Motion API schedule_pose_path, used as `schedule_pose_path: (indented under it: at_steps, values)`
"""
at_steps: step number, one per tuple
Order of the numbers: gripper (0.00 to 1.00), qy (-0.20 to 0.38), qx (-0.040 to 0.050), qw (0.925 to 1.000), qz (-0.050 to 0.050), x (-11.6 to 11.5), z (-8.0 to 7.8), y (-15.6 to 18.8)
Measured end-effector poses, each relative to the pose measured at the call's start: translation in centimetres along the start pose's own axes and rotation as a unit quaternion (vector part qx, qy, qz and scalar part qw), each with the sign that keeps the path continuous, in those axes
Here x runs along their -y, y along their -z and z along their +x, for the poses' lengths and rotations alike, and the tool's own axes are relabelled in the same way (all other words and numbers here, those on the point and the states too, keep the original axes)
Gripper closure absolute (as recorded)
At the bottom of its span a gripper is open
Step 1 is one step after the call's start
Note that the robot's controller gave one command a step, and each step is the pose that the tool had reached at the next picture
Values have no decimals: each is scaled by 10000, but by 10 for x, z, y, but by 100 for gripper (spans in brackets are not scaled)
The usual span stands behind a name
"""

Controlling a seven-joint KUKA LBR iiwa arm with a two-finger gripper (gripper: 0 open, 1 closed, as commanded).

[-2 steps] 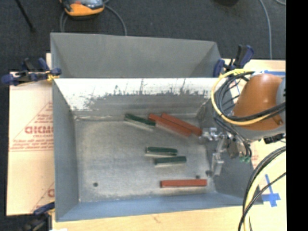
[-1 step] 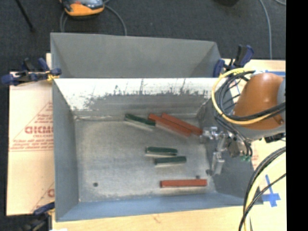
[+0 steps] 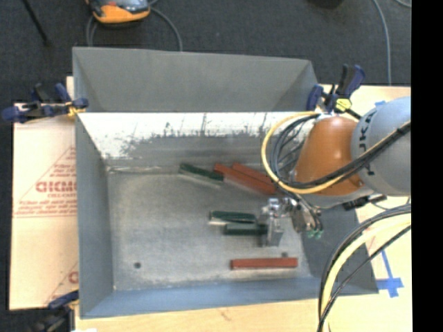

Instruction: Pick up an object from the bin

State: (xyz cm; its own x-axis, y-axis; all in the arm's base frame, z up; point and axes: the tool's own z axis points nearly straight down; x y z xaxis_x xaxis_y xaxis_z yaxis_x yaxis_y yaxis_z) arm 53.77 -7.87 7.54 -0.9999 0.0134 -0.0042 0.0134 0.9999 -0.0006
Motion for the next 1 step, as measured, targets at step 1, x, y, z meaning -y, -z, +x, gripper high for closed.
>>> schedule_pose_path:
  at_steps: [1]
  values:
    - [100,6,-1,10000,4,0,0,0]
